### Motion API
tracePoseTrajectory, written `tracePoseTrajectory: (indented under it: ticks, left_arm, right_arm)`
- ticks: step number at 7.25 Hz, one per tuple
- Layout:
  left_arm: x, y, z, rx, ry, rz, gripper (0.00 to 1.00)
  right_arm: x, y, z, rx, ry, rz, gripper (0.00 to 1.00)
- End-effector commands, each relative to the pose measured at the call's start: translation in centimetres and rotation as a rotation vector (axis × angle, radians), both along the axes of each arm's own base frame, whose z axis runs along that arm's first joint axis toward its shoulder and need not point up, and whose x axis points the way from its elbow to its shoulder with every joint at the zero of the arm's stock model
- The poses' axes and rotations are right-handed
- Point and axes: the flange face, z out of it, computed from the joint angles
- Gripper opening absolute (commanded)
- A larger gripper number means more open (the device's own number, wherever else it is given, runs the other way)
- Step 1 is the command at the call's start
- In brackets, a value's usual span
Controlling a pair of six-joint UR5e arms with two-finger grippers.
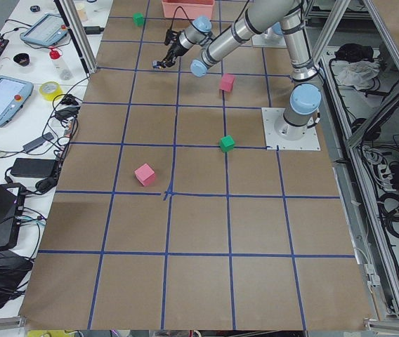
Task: Align button upright
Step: 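Lift the button with the left gripper and rotate it cap-up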
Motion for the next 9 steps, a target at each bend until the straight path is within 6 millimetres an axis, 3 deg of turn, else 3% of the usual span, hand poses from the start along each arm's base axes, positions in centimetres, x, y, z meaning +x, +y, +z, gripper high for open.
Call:
tracePoseTrajectory:
  ticks: [1, 5, 7, 8, 9]
  left_arm:
    - [1.0, -2.1, 3.5, 0.187, 0.061, 0.052, 0.00]
    - [0.0, -3.9, 5.9, 0.559, 0.335, 0.420, 0.00]
    - [3.2, -5.3, 3.8, 0.853, 0.535, 0.554, 0.00]
    - [5.3, -6.4, 3.1, 0.913, 0.603, 0.665, 0.00]
    - [5.8, -7.1, 1.8, 0.964, 0.650, 0.710, 0.00]
  right_arm:
    - [0.0, 0.1, 0.1, -0.003, 0.004, -0.003, 1.00]
    - [-0.1, 0.1, 0.1, -0.004, 0.005, -0.008, 1.00]
    - [-0.1, 0.2, 0.2, -0.006, 0.007, -0.008, 1.00]
    - [-0.1, 0.1, 0.1, -0.004, 0.006, -0.009, 1.00]
    - [-0.1, 0.2, 0.2, -0.006, 0.007, -0.009, 1.00]
